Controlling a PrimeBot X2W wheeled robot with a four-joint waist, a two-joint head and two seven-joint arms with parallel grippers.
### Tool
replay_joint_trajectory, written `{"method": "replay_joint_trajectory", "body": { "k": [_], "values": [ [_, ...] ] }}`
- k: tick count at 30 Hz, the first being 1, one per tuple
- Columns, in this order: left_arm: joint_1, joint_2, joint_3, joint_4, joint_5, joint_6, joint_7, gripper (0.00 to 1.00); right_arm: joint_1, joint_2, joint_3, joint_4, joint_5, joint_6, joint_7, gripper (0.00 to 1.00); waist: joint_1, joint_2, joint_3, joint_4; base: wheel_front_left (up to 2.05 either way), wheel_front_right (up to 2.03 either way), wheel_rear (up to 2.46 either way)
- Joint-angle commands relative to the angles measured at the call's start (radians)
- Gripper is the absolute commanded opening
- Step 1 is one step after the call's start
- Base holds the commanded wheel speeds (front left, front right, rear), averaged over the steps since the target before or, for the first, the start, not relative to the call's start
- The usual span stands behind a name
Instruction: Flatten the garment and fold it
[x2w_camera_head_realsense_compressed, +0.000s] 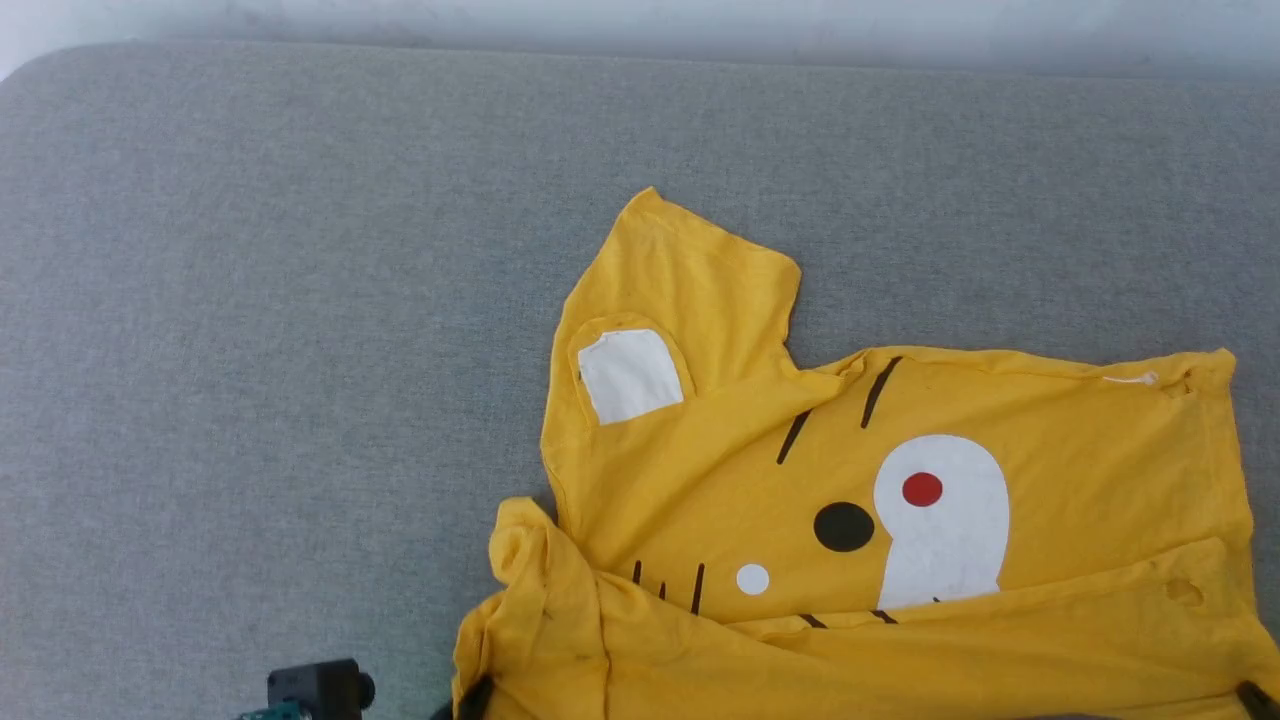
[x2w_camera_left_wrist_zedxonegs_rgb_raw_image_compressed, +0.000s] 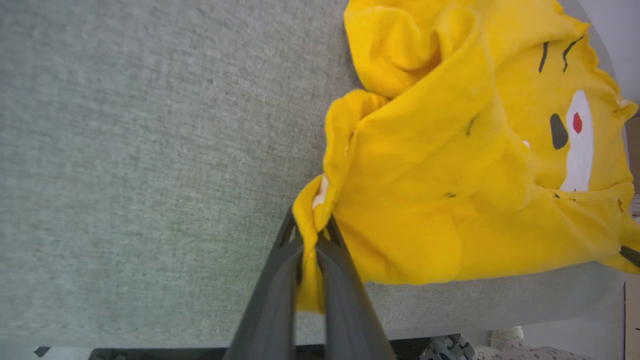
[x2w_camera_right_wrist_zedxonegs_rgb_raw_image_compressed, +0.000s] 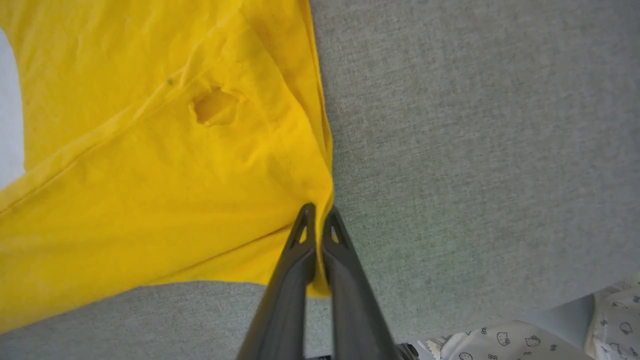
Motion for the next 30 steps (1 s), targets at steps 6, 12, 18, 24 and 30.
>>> {"method": "replay_joint_trajectory", "body": {
  "k": [6,12,18,24,30],
  "values": [
    [-0.063,-0.03,0.027,0.027,0.015,-0.017,-0.065,1.0,-0.04,0.009,0.012,0.011,0.017,-0.002,-0.061,1.0,0.0001,0.0,-0.013,-0.017,0.0,0.0,0.0],
    [-0.075,0.008,0.077,-0.059,0.052,-0.008,-0.118,1.0,-0.088,-0.01,-0.013,-0.072,0.053,-0.002,-0.132,1.0,0.0001,0.0,-0.006,-0.036,0.0,0.0,0.0],
    [-0.249,0.101,0.171,-0.151,0.234,0.065,-0.186,1.0,-0.177,-0.036,-0.028,-0.151,0.009,-0.002,-0.286,1.0,0.0001,0.0,0.062,-0.044,0.0,0.0,0.0],
    [-0.589,0.162,0.105,-0.134,0.384,0.005,-0.064,1.0,-0.257,-0.063,0.055,-0.147,-0.006,-0.002,-0.378,1.0,0.0001,0.0,0.161,-0.06,0.0,0.0,0.0],
    [-0.933,0.106,-0.02,-0.005,0.419,-0.138,0.135,1.0,-0.323,-0.076,0.138,-0.112,-0.004,-0.002,-0.415,1.0,0.0001,0.0,0.253,-0.085,0.0,0.0,0.0]
  ]
}}
